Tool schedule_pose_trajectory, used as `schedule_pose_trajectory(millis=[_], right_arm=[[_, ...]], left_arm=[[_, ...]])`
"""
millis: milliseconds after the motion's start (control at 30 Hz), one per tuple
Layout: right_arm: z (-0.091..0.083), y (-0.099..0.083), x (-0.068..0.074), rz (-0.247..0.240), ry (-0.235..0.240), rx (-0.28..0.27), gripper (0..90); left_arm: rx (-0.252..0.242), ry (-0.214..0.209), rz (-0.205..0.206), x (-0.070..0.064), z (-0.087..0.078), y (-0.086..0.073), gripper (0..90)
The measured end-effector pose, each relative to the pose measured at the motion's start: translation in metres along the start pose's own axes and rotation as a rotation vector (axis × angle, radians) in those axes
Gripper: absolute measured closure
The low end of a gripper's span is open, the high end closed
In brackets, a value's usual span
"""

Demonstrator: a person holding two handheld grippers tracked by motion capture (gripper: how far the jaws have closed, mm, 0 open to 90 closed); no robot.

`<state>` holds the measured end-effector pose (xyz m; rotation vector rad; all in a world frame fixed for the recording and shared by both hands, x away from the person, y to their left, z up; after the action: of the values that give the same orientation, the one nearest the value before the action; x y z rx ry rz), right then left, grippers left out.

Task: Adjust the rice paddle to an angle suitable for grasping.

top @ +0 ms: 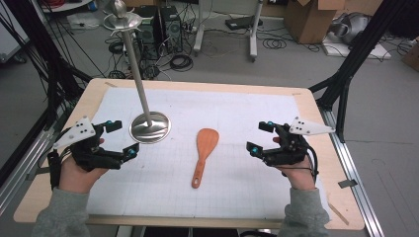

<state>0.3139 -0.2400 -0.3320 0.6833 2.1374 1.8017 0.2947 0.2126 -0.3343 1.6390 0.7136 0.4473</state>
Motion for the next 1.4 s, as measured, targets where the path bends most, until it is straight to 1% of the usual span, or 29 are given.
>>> schedule_pose_trajectory(millis=[133,233,300,467,533,600,667,700,767,800,833,867,900,933,1000,1067,1100,1133,1167,1200,1233,1400], right_arm=[[0.004,0.001,0.003,-0.014,0.010,0.009,9.6],[0.007,0.001,0.004,-0.047,-0.006,0.006,9.6],[0.010,0.001,0.006,-0.047,0.000,0.005,9.7],[0.020,0.000,0.007,-0.052,0.009,0.026,9.9],[0.023,0.000,0.008,-0.062,0.006,0.028,13.0],[0.026,0.000,0.009,-0.080,-0.020,0.025,13.6],[0.029,0.001,0.009,-0.082,-0.032,0.019,13.8],[0.031,0.001,0.010,-0.084,-0.031,0.017,14.1],[0.036,0.000,0.011,-0.088,-0.029,0.030,15.7],[0.038,-0.001,0.012,-0.094,-0.030,0.041,18.1],[0.041,-0.002,0.013,-0.108,-0.031,0.052,23.2],[0.043,-0.002,0.015,-0.129,-0.040,0.068,30.0],[0.046,-0.003,0.017,-0.159,-0.047,0.082,34.1],[0.049,-0.004,0.020,-0.167,-0.059,0.094,36.5],[0.054,-0.004,0.022,-0.166,-0.062,0.105,43.1],[0.059,-0.005,0.023,-0.158,-0.060,0.107,47.1],[0.059,-0.005,0.023,-0.158,-0.060,0.107,47.1],[0.063,-0.007,0.024,-0.142,-0.052,0.119,53.1],[0.063,-0.007,0.024,-0.142,-0.052,0.119,53.1],[0.068,-0.009,0.025,-0.140,-0.046,0.143,59.4],[0.070,-0.010,0.025,-0.143,-0.047,0.155,62.0],[0.079,-0.014,0.027,-0.146,-0.030,0.188,69.4]], left_arm=[[0.008,0.001,0.002,-0.001,0.001,-0.001,4.0],[0.002,0.003,-0.003,-0.001,0.000,-0.001,4.0],[0.001,0.005,0.001,0.000,-0.001,-0.001,4.0],[-0.004,0.014,-0.002,0.000,-0.005,-0.002,4.0],[0.000,0.017,0.000,0.000,-0.005,-0.003,4.0],[0.006,0.019,-0.001,0.000,-0.005,-0.004,4.0],[0.010,0.019,-0.004,0.000,-0.005,-0.005,4.0],[0.012,0.020,-0.002,0.000,-0.005,-0.006,4.0],[0.016,0.022,-0.004,0.000,-0.006,-0.007,4.0],[0.017,0.022,-0.005,0.000,-0.006,-0.007,4.0],[0.016,0.022,-0.002,0.000,-0.006,-0.007,4.0],[0.013,0.023,0.001,-0.001,-0.007,-0.007,4.0],[0.008,0.021,0.005,-0.001,-0.007,-0.007,4.0],[0.006,0.018,0.007,-0.002,-0.008,-0.007,4.0],[-0.004,0.016,0.012,-0.003,-0.010,-0.006,4.0],[-0.011,0.014,0.016,-0.004,-0.011,-0.005,4.0],[-0.011,0.014,0.016,-0.004,-0.011,-0.005,4.0],[-0.011,0.014,0.017,-0.004,-0.012,-0.005,4.0],[-0.011,0.014,0.017,-0.004,-0.012,-0.005,4.0],[-0.007,0.015,0.016,-0.004,-0.012,-0.006,4.0],[-0.005,0.015,0.015,-0.004,-0.011,-0.006,4.0],[0.013,0.017,0.016,-0.004,-0.010,-0.010,4.0]])
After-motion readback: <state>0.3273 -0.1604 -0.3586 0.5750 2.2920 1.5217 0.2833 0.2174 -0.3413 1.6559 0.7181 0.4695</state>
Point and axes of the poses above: each handheld gripper's, and its own axes: z roughly forward along the jaws, y roughly out of its top, x roughly to its left, the point moved 3 cm from there along z, roughly forward along the jaws, and after that the axes turned 3 degrees about -z, right-handed, at the moved point
